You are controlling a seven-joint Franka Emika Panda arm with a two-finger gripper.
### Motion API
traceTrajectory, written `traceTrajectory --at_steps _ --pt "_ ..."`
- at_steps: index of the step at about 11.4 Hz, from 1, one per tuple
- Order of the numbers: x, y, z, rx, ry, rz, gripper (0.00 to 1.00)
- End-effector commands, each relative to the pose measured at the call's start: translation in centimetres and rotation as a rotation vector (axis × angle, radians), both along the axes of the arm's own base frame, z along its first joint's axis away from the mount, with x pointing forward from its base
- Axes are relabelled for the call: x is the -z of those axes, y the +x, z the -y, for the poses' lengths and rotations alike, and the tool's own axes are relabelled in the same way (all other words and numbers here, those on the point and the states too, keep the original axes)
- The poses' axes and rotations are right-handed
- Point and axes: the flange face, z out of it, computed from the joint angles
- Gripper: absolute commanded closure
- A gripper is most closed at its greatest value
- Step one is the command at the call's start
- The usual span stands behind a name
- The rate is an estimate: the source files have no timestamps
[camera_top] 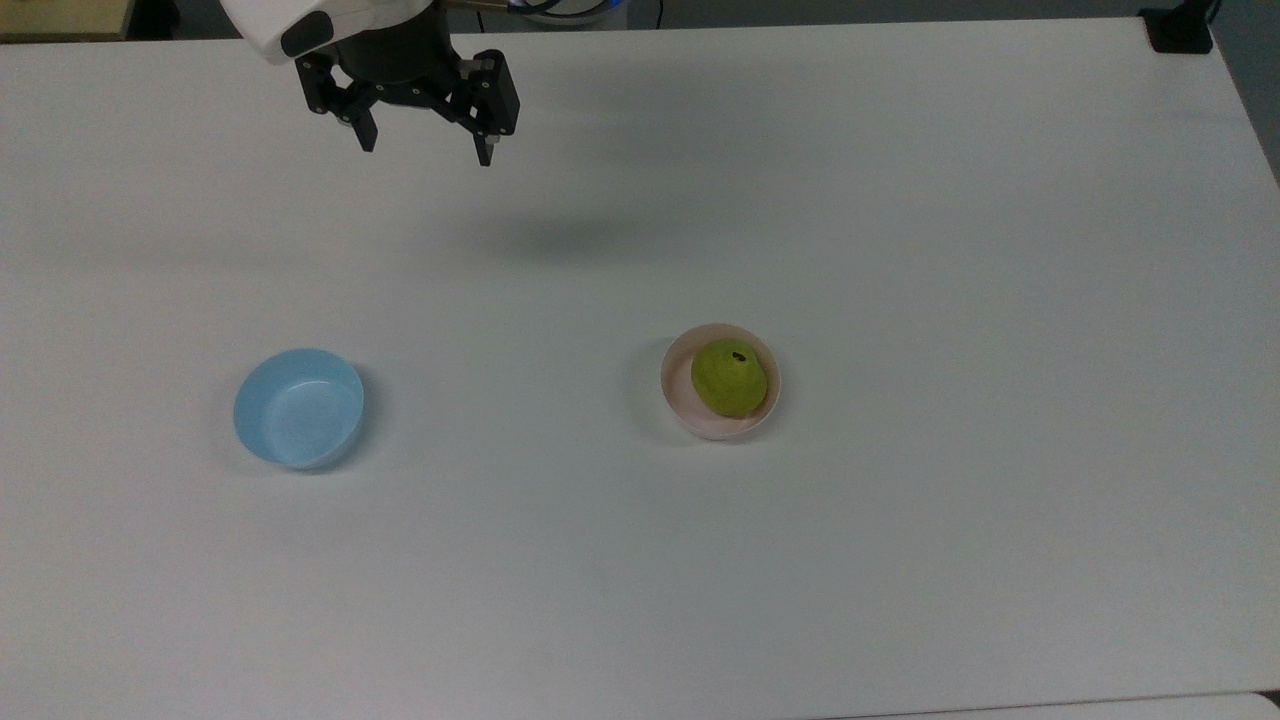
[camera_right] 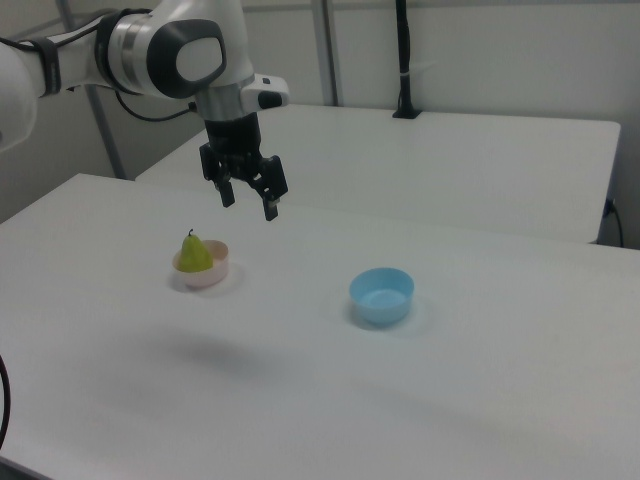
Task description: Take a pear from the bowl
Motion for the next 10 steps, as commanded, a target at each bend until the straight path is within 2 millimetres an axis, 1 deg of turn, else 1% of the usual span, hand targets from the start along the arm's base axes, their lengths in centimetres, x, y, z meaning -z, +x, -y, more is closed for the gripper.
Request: traceTrajectory --at_steps 1,8,9,10 --pt "-0.1 -0.8 -0.3 -0.019 -0.015 -0.017 0.00" --pt "-0.1 -0.8 -0.4 -0.020 -0.015 -0.020 0.00" --pt "-0.1 -0.7 -0.6 -0.023 -0.014 -0.018 0.00" --pt "0.3 -0.4 -1.9 -0.046 -0.015 -0.021 0.00"
